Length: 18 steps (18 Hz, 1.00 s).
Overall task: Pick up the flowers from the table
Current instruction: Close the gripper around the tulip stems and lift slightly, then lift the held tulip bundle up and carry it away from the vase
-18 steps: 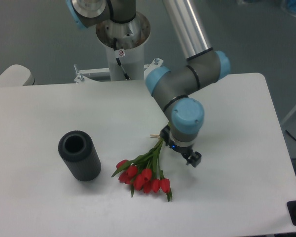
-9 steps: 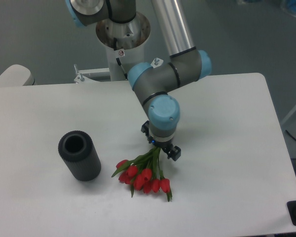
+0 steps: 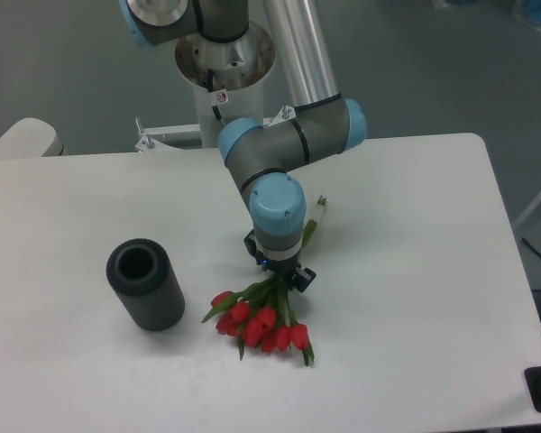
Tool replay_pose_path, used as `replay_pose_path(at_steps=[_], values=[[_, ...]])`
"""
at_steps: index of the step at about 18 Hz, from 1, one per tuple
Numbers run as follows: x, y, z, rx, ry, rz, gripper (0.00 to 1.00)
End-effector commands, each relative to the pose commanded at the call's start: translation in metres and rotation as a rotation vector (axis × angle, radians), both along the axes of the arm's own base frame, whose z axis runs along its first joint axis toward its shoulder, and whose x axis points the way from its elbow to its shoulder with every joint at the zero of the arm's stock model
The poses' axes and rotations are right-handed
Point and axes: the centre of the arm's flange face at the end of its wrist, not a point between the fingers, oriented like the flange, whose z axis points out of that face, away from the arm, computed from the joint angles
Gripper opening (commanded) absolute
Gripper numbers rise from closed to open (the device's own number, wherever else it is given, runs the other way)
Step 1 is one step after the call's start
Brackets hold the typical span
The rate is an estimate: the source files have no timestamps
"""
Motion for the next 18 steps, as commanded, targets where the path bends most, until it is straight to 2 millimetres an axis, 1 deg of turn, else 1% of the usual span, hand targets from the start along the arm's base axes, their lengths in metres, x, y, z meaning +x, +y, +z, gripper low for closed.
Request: replay_pose_path(at_steps=[1,3,4,5,9,11,13,15,18], values=[[-0.001,0.001,0.001,0.002,0.003,0.011,0.19],[-0.004,0.001,0.007,0.01,0.011,0.028,0.07],[-0.007,0.002,0.012,0.018,0.019,0.035,0.02],[-0.01,0.004,0.015,0.023,0.025,0.04,0.0],[-0.025,0.016,0.038,0.054,0.061,0.04,0.0],[-0.034,0.021,0.045,0.067,0.074,0.043,0.0],[-0.042,0.027,0.047,0.074,0.082,0.043,0.0],[-0.056,0.032,0.055,0.084,0.09,0.049,0.0],[-0.084,0.037,0.075,0.099,0.039,0.064,0.0]])
